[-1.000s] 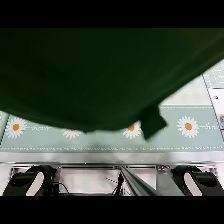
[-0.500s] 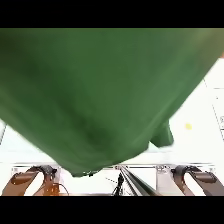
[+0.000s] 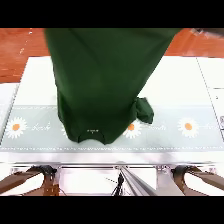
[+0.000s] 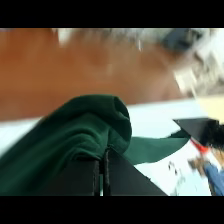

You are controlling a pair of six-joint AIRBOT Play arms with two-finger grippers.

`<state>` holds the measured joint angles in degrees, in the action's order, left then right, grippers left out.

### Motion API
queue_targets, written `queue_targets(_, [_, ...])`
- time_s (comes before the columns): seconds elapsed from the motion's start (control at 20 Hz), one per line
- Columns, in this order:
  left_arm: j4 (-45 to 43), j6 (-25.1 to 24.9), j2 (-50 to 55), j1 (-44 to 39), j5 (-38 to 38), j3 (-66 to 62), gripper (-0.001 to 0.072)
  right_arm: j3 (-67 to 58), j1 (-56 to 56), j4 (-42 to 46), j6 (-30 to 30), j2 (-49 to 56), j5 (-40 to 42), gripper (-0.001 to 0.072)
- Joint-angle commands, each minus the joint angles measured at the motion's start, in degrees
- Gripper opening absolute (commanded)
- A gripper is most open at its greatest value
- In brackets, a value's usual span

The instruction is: Fold the shirts.

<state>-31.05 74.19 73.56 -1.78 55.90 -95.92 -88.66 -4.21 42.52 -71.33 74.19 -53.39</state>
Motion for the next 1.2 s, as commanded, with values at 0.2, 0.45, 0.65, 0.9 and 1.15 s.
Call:
queue_targets(0.2, [0.1,-0.3,22.8,-5.0,12.8,0.1,0.0026,-0.1,0.0,19.8,-6.3,15.4,-8.9,0.0031])
queue_targets(0.45, [-2.4,-2.6,25.3,-4.7,17.2,0.0,0.0025,-0.1,0.0,19.9,-7.2,17.3,-9.4,0.0064])
queue_targets(0.65, [-2.4,-4.8,23.1,-2.7,20.7,-0.1,0.0025,-0.8,-2.5,24.0,-6.8,11.7,-9.3,0.0406])
queue_targets(0.9, [-2.4,-5.7,19.7,-0.6,21.4,-0.1,0.0025,-0.4,-9.5,32.8,-8.2,2.7,-21.6,0.0348])
queue_targets(1.15, [-7.6,-6.1,19.3,-0.7,24.9,-0.1,0.0025,24.3,-7.3,24.3,-8.2,-5.3,-28.3,0.0341])
